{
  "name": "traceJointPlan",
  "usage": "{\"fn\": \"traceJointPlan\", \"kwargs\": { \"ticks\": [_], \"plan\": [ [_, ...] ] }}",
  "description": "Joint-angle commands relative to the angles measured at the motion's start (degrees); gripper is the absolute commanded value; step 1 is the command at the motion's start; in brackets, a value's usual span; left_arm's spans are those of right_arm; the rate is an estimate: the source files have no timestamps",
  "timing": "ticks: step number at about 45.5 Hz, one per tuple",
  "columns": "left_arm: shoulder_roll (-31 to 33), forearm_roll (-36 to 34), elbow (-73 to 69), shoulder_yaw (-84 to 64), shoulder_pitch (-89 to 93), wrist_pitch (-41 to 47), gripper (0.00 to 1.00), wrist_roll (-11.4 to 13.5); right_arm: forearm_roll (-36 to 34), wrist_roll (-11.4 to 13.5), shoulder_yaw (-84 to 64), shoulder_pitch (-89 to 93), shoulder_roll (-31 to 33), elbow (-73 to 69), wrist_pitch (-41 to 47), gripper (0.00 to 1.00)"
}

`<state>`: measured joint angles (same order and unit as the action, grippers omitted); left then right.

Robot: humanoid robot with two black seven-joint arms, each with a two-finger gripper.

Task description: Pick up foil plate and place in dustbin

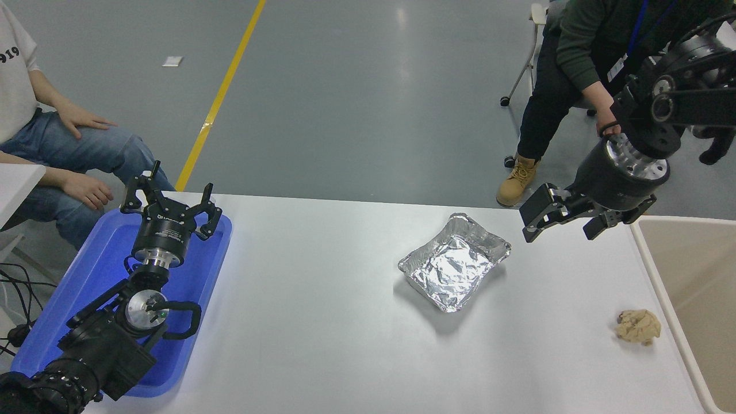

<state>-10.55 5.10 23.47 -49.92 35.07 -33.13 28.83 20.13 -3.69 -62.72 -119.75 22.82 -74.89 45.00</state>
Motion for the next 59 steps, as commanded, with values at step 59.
{"fn": "traceJointPlan", "kwargs": {
  "ticks": [59],
  "plan": [
    [0.0, 0.0, 0.0, 0.0, 0.0, 0.0, 1.00, 0.0, -0.1, -0.2, 4.5, 7.9, -2.3, 6.7, 0.0, 1.00]
  ]
}}
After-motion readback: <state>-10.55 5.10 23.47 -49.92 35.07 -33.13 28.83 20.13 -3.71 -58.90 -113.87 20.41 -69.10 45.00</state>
